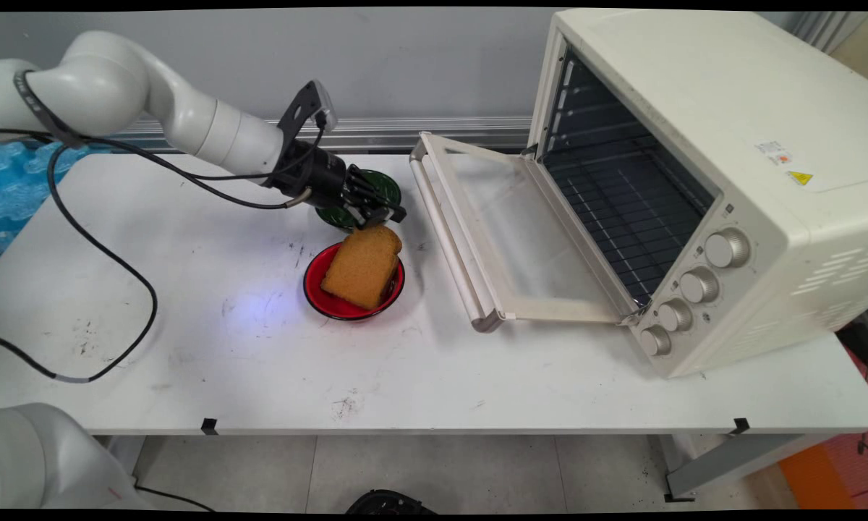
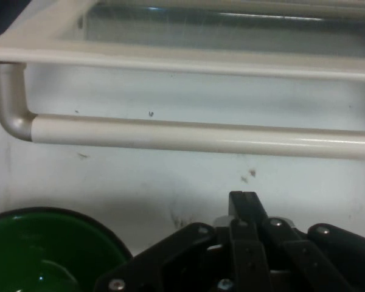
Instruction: Close the oven
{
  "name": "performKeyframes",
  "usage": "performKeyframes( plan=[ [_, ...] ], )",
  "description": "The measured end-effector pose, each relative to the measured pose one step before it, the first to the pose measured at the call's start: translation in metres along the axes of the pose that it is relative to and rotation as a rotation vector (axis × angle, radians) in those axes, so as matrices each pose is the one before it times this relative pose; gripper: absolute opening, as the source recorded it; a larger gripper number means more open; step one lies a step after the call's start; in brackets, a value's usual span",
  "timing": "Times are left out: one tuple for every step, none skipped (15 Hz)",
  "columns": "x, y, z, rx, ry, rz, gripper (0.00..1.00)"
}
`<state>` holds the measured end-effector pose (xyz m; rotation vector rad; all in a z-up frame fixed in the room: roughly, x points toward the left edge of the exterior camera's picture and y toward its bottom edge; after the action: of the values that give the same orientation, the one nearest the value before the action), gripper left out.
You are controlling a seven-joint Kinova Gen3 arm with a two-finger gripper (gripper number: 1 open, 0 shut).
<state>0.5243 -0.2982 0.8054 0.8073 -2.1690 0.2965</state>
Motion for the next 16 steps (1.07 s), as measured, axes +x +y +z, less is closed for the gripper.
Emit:
performKeyframes(
  plan=[
    [-0.00081, -0.00003, 0.00172, 0.00141, 0.00443, -0.00081, 0.0],
    [-0.00099, 0.00007, 0.00277, 0.00195, 0.00666, -0.00067, 0.0],
    [-0.00139, 0.0004, 0.00302, 0.00206, 0.00737, -0.00232, 0.0],
    [-0.00152, 0.00079, 0.00317, 0.00039, 0.00695, -0.00285, 0.0],
    [-0.0015, 0.0009, 0.00247, 0.00009, 0.00539, -0.003, 0.0],
    [-0.00095, 0.00072, 0.00167, -0.00045, 0.00326, -0.00219, 0.0],
    [-0.00111, 0.00081, 0.00213, -0.00082, 0.00336, -0.00253, 0.0],
    [-0.00131, 0.00105, 0.00189, -0.00097, 0.00322, -0.00279, 0.0],
    [-0.00196, 0.00153, 0.00247, -0.00166, 0.00361, -0.00403, 0.0],
    [-0.00154, 0.00138, 0.00214, -0.00222, 0.00253, -0.00291, 0.0],
    [-0.00169, 0.00164, 0.00243, -0.00335, 0.003, -0.00322, 0.0],
    [-0.00128, 0.00128, 0.00208, -0.00287, 0.0022, -0.00229, 0.0],
    [-0.0014, 0.00138, 0.00225, -0.00292, 0.00283, -0.00208, 0.0],
    [-0.00117, 0.00139, 0.00249, -0.00333, 0.0034, -0.00195, 0.0],
    [-0.00061, 0.00086, 0.00191, -0.00233, 0.00286, -0.00098, 0.0],
    [-0.00028, 0.00049, 0.00124, -0.0014, 0.00205, -0.00043, 0.0]
  ],
)
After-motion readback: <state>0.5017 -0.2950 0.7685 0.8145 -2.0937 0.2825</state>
